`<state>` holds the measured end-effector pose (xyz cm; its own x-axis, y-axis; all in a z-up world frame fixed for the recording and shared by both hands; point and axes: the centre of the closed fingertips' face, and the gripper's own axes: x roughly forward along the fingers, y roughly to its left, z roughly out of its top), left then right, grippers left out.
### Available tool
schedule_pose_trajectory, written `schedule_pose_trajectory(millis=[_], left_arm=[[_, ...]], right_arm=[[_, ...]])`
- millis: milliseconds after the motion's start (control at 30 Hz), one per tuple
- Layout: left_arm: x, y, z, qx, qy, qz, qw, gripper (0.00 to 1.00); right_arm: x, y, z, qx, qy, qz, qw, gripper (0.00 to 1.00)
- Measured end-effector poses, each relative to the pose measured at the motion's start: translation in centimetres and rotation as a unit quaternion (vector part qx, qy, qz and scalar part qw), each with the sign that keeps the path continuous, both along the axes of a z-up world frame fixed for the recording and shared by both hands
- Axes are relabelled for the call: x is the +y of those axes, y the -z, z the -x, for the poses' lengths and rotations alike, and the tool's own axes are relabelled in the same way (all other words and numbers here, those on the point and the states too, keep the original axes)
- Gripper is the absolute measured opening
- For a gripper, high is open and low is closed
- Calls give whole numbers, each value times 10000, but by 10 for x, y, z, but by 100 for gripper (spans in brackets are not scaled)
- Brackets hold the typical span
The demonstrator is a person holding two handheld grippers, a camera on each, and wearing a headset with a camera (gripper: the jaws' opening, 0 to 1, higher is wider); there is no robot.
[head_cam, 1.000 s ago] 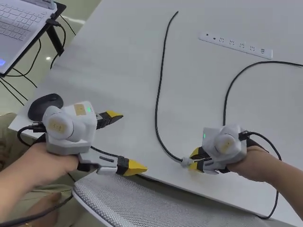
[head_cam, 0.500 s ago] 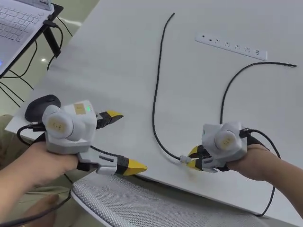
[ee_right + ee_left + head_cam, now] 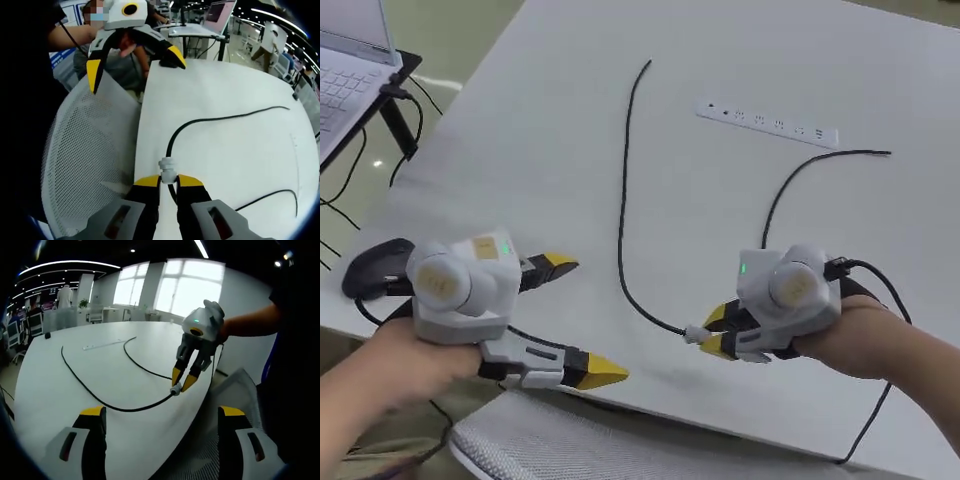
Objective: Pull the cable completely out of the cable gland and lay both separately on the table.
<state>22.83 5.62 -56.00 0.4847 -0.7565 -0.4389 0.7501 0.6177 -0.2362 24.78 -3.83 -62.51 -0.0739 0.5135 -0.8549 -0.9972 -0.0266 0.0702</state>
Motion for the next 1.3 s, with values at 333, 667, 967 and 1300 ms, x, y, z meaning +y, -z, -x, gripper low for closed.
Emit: schedule_pose_trajectory(millis=[333,667,967,1300], left_arm=[[-24,-18,-19,-174,424,88,9989,90],[-49,-34,-37,-453,765,165,9959,85],[-60,-36,-42,-550,986,55,9936,77],[-77,-29,-36,-473,1426,1,9887,57]], right_arm=[[-3,-34,-13,-236,15,-109,9997,6],[-8,-63,-22,-403,54,-195,9990,6],[-2,-86,-17,-540,-124,-350,9978,6],[7,-91,-13,-783,-387,-418,9953,6]])
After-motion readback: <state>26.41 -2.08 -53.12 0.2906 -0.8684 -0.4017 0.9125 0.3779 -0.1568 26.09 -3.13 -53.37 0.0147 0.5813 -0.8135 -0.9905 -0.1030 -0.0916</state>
